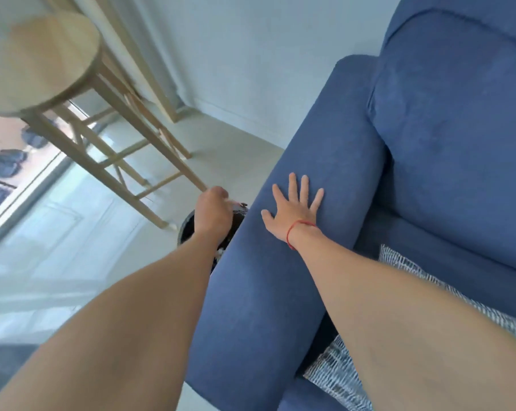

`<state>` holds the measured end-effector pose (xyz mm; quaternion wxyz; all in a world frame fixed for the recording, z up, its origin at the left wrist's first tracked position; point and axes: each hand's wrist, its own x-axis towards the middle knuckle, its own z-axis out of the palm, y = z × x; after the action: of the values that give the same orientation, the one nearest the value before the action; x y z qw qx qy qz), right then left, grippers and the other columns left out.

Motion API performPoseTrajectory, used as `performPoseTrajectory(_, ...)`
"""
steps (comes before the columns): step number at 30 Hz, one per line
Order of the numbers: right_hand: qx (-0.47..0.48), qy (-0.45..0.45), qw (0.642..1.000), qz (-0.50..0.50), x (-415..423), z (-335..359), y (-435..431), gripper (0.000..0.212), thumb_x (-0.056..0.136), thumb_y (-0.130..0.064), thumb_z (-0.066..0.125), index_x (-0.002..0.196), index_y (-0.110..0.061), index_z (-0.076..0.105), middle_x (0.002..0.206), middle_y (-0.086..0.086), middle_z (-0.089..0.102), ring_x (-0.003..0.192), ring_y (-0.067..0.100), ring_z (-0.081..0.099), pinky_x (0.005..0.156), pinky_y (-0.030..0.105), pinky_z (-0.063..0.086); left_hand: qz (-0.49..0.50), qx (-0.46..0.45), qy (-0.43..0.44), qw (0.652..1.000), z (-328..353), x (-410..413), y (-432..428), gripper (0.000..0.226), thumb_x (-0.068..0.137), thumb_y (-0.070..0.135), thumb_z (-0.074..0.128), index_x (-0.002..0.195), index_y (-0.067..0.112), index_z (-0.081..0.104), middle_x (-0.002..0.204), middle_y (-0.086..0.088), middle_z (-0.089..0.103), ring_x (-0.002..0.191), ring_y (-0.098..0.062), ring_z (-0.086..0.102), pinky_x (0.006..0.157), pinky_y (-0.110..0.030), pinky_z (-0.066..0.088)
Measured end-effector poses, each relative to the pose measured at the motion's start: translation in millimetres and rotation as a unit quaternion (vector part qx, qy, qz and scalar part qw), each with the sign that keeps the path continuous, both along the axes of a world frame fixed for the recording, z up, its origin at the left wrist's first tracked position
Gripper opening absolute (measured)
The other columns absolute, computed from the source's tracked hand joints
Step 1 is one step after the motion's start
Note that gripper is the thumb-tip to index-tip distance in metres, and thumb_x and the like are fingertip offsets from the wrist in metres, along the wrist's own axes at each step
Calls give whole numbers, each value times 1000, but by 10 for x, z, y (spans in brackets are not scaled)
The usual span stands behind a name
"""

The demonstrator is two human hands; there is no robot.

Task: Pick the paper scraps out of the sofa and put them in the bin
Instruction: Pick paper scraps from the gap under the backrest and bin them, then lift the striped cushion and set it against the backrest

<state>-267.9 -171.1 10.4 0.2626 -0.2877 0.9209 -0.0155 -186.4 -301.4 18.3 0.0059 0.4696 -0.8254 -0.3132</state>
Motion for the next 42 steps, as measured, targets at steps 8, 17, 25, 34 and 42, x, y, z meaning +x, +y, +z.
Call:
performPoseTrajectory(8,10,114,993,-7,135,-240,-80,72,90,-63,20,153,-32,6,162,7,-14,148,34,-19,113,64,-13,12,50,-89,995,-392,394,-374,22,92,3,46,104,-6,62,111,-24,64,98,-38,61,72,-36,44)
performPoseTrajectory(17,30,43,999,7,29,-143,-78,73,91,-63,23,153,-33,-2,160,5,-24,145,32,-28,111,62,-18,-52,81,-107,990,-287,234,-140,31,92,22,52,110,0,64,110,-17,69,89,-29,60,74,-32,48)
performPoseTrajectory(25,-75,-3,995,-72,-234,163,606,67,96,-42,42,153,-23,12,163,6,-9,151,22,-10,121,51,-8,-91,69,-80,990,-62,-294,620,37,97,33,40,104,4,61,108,-16,66,94,-33,60,72,-33,44)
performPoseTrajectory(34,-64,-9,956,-287,-664,252,2428,59,97,-36,42,149,-16,26,163,9,2,151,24,1,121,51,-1,-226,10,6,974,267,-983,2056,37,98,25,44,128,7,54,152,-7,38,140,-21,36,101,-39,43)
performPoseTrajectory(42,-10,-33,902,-430,-412,-18,3880,61,94,-41,47,146,-14,31,162,9,6,151,26,7,120,54,6,-324,90,-145,930,-162,-988,3521,61,94,41,49,145,11,35,156,-11,25,144,-26,26,111,-42,35)
